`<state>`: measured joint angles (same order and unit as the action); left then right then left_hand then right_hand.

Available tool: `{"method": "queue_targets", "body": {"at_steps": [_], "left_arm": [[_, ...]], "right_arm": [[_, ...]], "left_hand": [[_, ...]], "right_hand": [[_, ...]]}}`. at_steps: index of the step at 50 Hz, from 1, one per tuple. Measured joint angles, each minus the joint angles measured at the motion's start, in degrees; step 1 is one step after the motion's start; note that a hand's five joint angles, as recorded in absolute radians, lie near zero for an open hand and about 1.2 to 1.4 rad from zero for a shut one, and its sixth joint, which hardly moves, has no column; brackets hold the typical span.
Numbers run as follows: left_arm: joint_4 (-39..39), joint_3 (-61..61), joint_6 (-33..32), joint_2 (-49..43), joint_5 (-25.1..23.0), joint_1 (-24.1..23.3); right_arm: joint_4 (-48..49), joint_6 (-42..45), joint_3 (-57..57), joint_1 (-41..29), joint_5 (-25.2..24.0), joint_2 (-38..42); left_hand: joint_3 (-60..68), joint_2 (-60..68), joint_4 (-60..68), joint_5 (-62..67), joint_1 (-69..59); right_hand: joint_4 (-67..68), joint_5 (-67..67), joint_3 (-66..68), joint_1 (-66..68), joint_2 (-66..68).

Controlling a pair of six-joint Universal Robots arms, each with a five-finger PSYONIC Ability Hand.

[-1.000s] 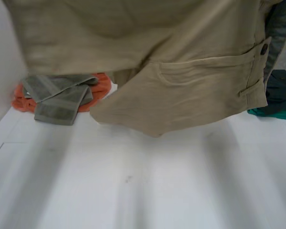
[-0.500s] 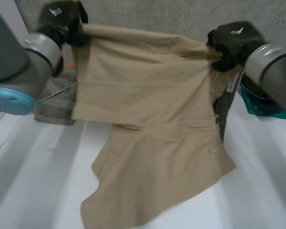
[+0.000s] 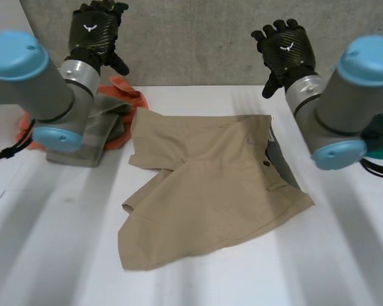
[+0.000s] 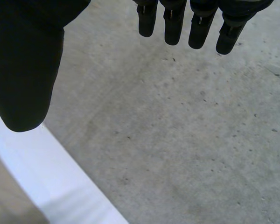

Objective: Fold the laundry.

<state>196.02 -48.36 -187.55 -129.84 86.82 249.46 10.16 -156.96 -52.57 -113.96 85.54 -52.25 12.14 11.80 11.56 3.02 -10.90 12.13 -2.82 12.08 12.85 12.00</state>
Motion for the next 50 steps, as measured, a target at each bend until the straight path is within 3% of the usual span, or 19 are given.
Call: {"method": "queue_targets", "body": {"at_steps": [5,9,18,26,37,39,43,50], "left_arm": [[-2.7,-13.7,-0.1,11.3,0.5,-1.3],[-8.9,-26.7,0.0,21.1,0.6,-4.0],[-21.7,-48.1,0.1,30.2,0.1,-11.0],[-22.2,-60.9,0.3,31.2,0.2,-14.7],[-12.2,-65.5,0.2,27.6,0.6,-11.6],[-11.1,-65.6,0.1,27.3,0.6,-11.3],[-9.0,-65.5,-0.1,26.6,0.6,-10.9],[-7.6,-65.2,-0.5,25.2,0.6,-11.0]], "right_arm": [[-9.2,1.5,-7.5,2.2,-5.7,-9.1],[-17.6,4.9,-15.2,6.3,-10.4,-15.4],[-26.5,17.1,-30.7,11.5,-14.7,-18.7],[-19.1,24.1,-43.0,15.1,-19.6,-18.2],[-3.3,23.7,-49.4,15.8,-22.6,-14.5],[-2.8,23.6,-49.4,15.7,-22.6,-13.8],[-1.8,23.5,-48.8,15.6,-22.5,-12.2],[-0.6,23.0,-48.7,15.4,-22.3,-11.8]], "left_hand": [[0.1,0.1,0.1,0.1,-0.1],[9.1,9.8,9.9,8.6,-11.6],[20.4,20.8,21.4,19.8,-22.2],[15.7,15.5,15.7,13.9,-16.4],[11.6,11.9,11.3,9.7,-12.6],[11.6,11.9,11.3,9.8,-12.6],[11.6,11.9,11.5,9.9,-12.7],[18.7,18.9,19.2,17.7,-20.5]], "right_hand": [[0.0,0.0,0.0,0.0,0.0],[0.0,0.0,0.0,0.0,0.0],[6.2,-5.9,6.3,5.2,6.3],[7.8,-7.8,7.9,6.3,7.1],[15.6,-15.2,15.5,14.8,15.3],[21.7,-21.0,22.5,21.6,22.5],[50.4,-48.3,50.3,46.7,51.1],[56.3,-54.4,55.6,49.0,55.5]]}}
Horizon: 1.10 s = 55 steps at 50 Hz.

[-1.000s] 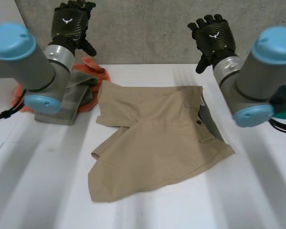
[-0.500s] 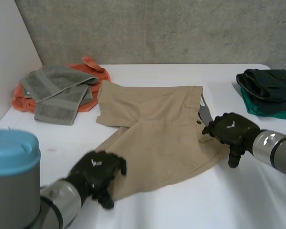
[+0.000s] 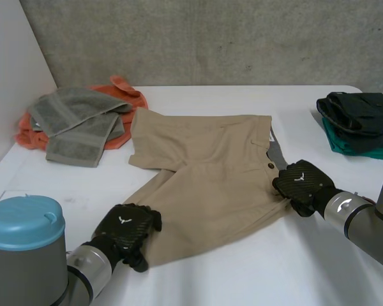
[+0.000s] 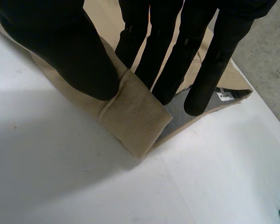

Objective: Fold the laundry.

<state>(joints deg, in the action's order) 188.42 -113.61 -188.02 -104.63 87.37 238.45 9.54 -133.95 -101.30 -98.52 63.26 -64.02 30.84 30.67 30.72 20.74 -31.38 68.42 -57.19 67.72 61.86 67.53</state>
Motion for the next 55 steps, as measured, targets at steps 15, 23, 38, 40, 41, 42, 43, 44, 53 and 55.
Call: {"method": "queue_targets", "body": {"at_steps": [15,23,38,40,41,42,43,44,53,55], "left_arm": [[4.3,0.7,-1.8,-2.8,0.1,-0.1],[3.7,0.6,-5.7,-2.6,0.1,-0.4],[2.9,-0.2,-6.7,-0.5,0.2,-1.5],[3.6,0.2,-6.7,-1.8,0.1,-1.5],[3.7,0.3,-6.8,-2.1,0.1,-1.5],[4.3,0.7,-6.8,-3.0,0.1,-1.5],[4.6,0.8,-6.8,-3.3,0.1,-1.5],[5.0,1.1,-6.8,-3.9,0.2,-1.5],[5.9,1.2,-6.9,-3.6,0.3,-1.7],[5.6,1.0,-6.9,-2.0,0.2,-1.7]], "right_arm": [[-0.5,-5.8,-0.8,0.2,1.1,-2.0],[-1.7,-6.0,-1.3,0.2,1.5,-4.0],[-1.9,-6.1,-1.4,0.2,1.5,-4.1],[-1.9,-6.1,-1.4,0.2,1.5,-4.1],[-1.9,-6.1,-1.4,0.2,1.5,-4.1],[-1.9,-6.1,-1.4,0.2,1.6,-4.1],[-1.9,-6.1,-1.4,0.2,1.6,-4.1],[-1.9,-6.1,-1.4,0.2,1.6,-4.1],[-2.4,-6.0,-1.5,0.3,2.4,-4.9],[-2.9,-6.0,-1.5,0.4,2.7,-5.5]], "left_hand": [[24.1,25.4,25.8,25.7,-24.5],[1.7,2.5,1.0,0.6,-0.9],[9.0,9.5,9.2,9.0,-9.4],[17.1,17.4,17.3,17.0,-17.9],[17.1,17.4,17.3,17.0,-17.9],[20.8,21.4,21.0,20.7,-21.5],[23.3,23.6,23.6,23.2,-23.6],[25.6,26.1,26.0,25.5,-25.3],[37.0,37.7,37.7,36.0,-34.8],[37.0,37.7,37.7,36.0,-34.8]], "right_hand": [[0.0,-0.2,0.1,0.0,0.0],[0.0,-0.2,0.1,0.0,0.0],[0.1,-0.2,0.1,0.0,0.0],[0.1,-0.2,0.1,0.0,0.0],[0.1,-0.2,0.1,0.0,0.0],[0.1,-0.2,0.1,0.0,0.0],[0.1,-0.2,0.1,0.0,0.0],[0.1,-0.2,0.1,0.0,0.0],[0.1,-0.2,0.1,0.0,0.0],[0.1,-0.2,0.1,0.0,0.0]]}}
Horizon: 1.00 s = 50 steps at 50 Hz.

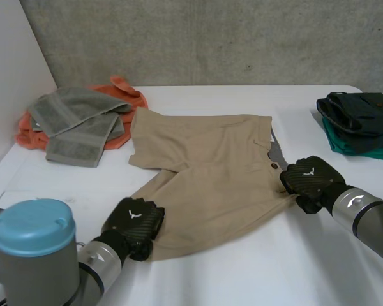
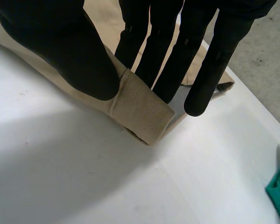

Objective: Fold the laundry.

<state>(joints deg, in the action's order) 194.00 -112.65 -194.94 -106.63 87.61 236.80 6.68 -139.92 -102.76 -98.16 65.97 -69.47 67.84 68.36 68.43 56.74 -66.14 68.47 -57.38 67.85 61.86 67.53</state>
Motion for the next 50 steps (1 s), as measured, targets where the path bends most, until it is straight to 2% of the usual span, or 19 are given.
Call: {"method": "queue_targets", "body": {"at_steps": [7,12,17,22,26,30,33,40,42,44,50], "left_arm": [[-5.5,-1.2,-0.1,11.2,-0.3,-0.1],[-14.0,-1.3,-0.1,19.7,-0.7,-0.7],[-27.4,0.0,0.2,27.8,-2.0,-2.1],[-34.2,2.1,0.9,30.2,-4.3,-3.4],[-34.4,4.0,1.0,29.4,-5.4,-3.7],[-29.3,6.4,0.7,25.6,-5.7,-3.4],[-23.2,8.7,0.2,21.0,-5.5,-2.7],[-7.2,21.1,-6.4,2.2,-5.0,0.7],[-6.2,23.5,-7.6,-0.6,-5.0,1.1],[-4.5,31.4,-10.8,-8.6,-4.8,2.2],[-3.6,48.1,-13.7,-23.0,-4.5,4.3]], "right_arm": [[-7.5,1.4,0.0,0.0,1.1,-6.0],[-19.1,5.2,0.2,0.7,1.4,-13.8],[-35.5,14.5,0.2,5.4,1.2,-23.4],[-44.6,21.4,0.6,9.8,0.3,-28.0],[-46.1,22.9,1.4,11.4,-0.6,-28.6],[-44.6,21.7,2.0,11.7,-1.2,-27.6],[-39.0,17.3,3.2,11.2,-1.2,-23.5],[-23.2,4.2,8.4,7.2,1.8,-12.2],[-20.9,2.9,9.3,6.3,2.8,-10.8],[-14.7,0.2,12.2,3.4,6.2,-6.6],[-2.1,-1.0,18.8,-2.4,12.4,2.5]], "left_hand": [[0.0,0.0,0.0,0.0,0.0],[0.0,0.0,0.0,0.0,0.0],[0.2,0.0,0.0,0.0,0.0],[0.3,0.1,0.0,0.0,0.0],[0.3,0.1,0.1,0.0,0.0],[0.3,0.1,0.2,0.9,0.0],[0.3,0.2,0.2,1.0,0.0],[0.3,0.2,0.3,1.0,0.0],[0.3,0.2,0.3,1.0,0.0],[0.3,0.2,0.3,1.0,0.0],[0.4,0.2,0.3,1.0,0.0]], "right_hand": [[0.0,0.0,0.0,0.0,0.0],[0.1,0.0,0.0,0.0,0.0],[0.2,0.0,0.0,0.0,0.0],[0.2,0.0,0.0,0.0,0.0],[0.2,0.0,0.0,0.0,0.0],[0.2,0.0,0.0,0.0,0.0],[0.2,-0.2,0.0,0.0,0.0],[0.2,-0.5,0.3,0.9,0.0],[0.2,-0.4,0.3,0.9,0.0],[0.2,-0.5,0.4,0.9,0.0],[0.2,-0.5,0.4,0.9,0.0]]}}
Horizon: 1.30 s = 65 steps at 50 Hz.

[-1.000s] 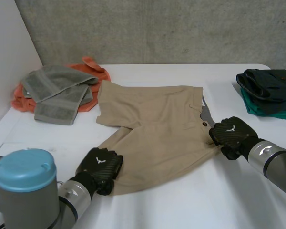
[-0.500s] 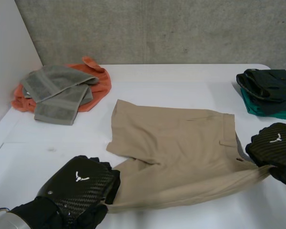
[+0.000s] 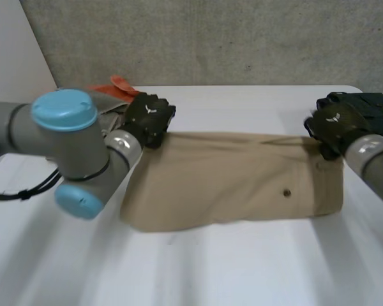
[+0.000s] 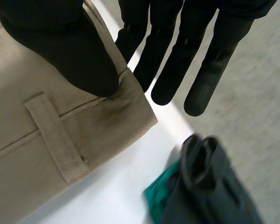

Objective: Fold the laundry.

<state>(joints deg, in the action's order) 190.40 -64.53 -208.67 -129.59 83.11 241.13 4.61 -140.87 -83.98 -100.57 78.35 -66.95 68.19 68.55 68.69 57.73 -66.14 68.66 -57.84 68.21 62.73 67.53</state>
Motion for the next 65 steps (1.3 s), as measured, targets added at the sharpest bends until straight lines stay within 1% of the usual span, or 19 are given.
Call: {"method": "queue_targets", "body": {"at_steps": [5,7,8,10,11,12,13,14,16,20,28,33,38,40,42,47,54,60,65], "left_arm": [[1.1,9.1,-0.4,-7.0,0.5,1.2],[3.1,17.3,-0.7,-13.5,1.0,1.9],[3.5,18.5,-0.7,-14.5,1.1,1.9],[4.4,21.8,-0.8,-17.3,1.2,2.0],[4.7,22.6,-0.7,-17.9,1.1,1.9],[5.1,23.7,-0.7,-18.9,1.1,1.7],[5.4,24.4,-0.7,-19.5,1.1,1.4],[5.6,24.6,-0.6,-19.8,1.0,1.2],[5.9,24.5,-0.5,-19.9,1.1,0.6],[6.4,20.4,0.1,-16.8,1.3,-1.0],[6.5,3.7,3.3,-2.6,1.2,-2.0],[6.5,-2.2,6.4,1.5,1.2,-2.1],[6.3,-4.4,8.7,2.3,1.4,-2.2],[6.3,-4.7,9.0,2.3,1.4,-2.2],[6.2,-5.2,9.4,2.3,1.5,-2.3],[6.1,-6.0,9.6,3.4,1.5,-2.3],[5.8,-8.2,10.2,7.6,1.5,-2.4],[5.8,-11.0,12.6,11.8,1.4,-2.3],[5.7,-13.1,15.1,14.2,1.5,-2.1]], "right_arm": [[7.2,0.2,5.3,-2.4,2.2,7.2],[12.8,0.5,12.0,-3.7,4.0,15.5],[13.7,0.6,13.5,-3.9,4.4,17.3],[15.5,0.8,17.2,-4.3,5.8,21.5],[15.7,0.8,17.6,-4.3,6.0,22.0],[16.4,0.9,19.8,-4.7,7.4,24.4],[16.6,0.9,20.6,-4.9,8.2,25.4],[16.6,0.8,21.0,-5.1,9.1,26.0],[16.2,0.3,20.7,-5.4,10.3,25.9],[11.3,-3.0,15.4,-5.3,11.0,20.1],[-6.2,-14.0,1.3,-1.8,1.2,4.5],[-7.3,-15.4,-3.2,0.8,-3.5,4.1],[-1.8,-12.5,-3.8,1.5,-2.0,8.3],[-0.6,-11.5,-3.7,1.6,-1.1,9.2],[1.6,-9.1,-3.6,1.8,1.5,10.5],[4.2,-6.7,-4.4,2.5,5.1,10.1],[5.8,-2.5,-7.5,5.9,6.6,1.5],[6.7,5.8,-8.2,5.0,4.7,-3.1],[9.2,12.4,-7.2,-3.4,-0.2,-3.2]], "left_hand": [[0.0,0.0,0.0,0.0,0.0],[0.0,0.0,0.0,0.0,0.0],[0.0,0.0,0.0,0.0,0.0],[-6.8,-6.9,-6.0,-5.6,6.0],[-6.8,-6.9,-6.0,-5.6,6.0],[-22.9,-24.6,-23.5,-22.7,25.6],[-36.1,-36.8,-37.0,-36.1,40.8],[-39.7,-40.3,-39.4,-38.5,43.3],[-51.8,-52.4,-52.9,-51.4,54.0],[-56.0,-56.7,-57.2,-54.8,55.1],[-56.0,-56.8,-57.2,-54.8,55.1],[-56.0,-56.8,-57.2,-54.8,55.1],[-56.0,-56.8,-57.2,-54.8,55.1],[-56.0,-56.8,-57.2,-54.8,55.1],[-56.0,-56.8,-57.2,-54.8,55.1],[-56.0,-56.8,-57.2,-54.8,55.1],[-56.0,-56.8,-57.2,-54.8,55.1],[-56.0,-56.8,-57.2,-54.8,55.1],[-56.0,-56.8,-57.2,-54.8,55.1]], "right_hand": [[0.0,0.0,0.0,0.0,0.0],[-0.1,0.1,-0.1,0.0,-0.1],[-3.4,3.1,-3.3,-1.4,-3.0],[-22.5,22.3,-22.4,-20.4,-22.7],[-25.9,25.8,-25.9,-22.8,-26.3],[-32.6,32.8,-33.6,-30.7,-34.4],[-48.1,48.1,-47.8,-44.9,-49.3],[-53.3,52.8,-53.3,-48.7,-53.5],[-56.2,55.1,-56.0,-49.9,-55.5],[-56.5,55.1,-56.2,-49.9,-55.6],[-56.5,55.1,-56.2,-49.9,-55.6],[-52.5,51.3,-52.1,-46.9,-51.4],[-39.0,38.8,-39.2,-33.7,-38.7],[-26.6,25.8,-26.5,-21.5,-24.6],[-5.6,7.3,-5.4,-7.5,-3.9],[-0.3,3.3,-1.0,-3.6,-0.9],[-0.1,2.4,-1.0,-1.6,-0.9],[-0.1,2.4,-1.0,-0.9,-0.6],[0.2,2.1,-0.2,-0.9,-0.4]]}}
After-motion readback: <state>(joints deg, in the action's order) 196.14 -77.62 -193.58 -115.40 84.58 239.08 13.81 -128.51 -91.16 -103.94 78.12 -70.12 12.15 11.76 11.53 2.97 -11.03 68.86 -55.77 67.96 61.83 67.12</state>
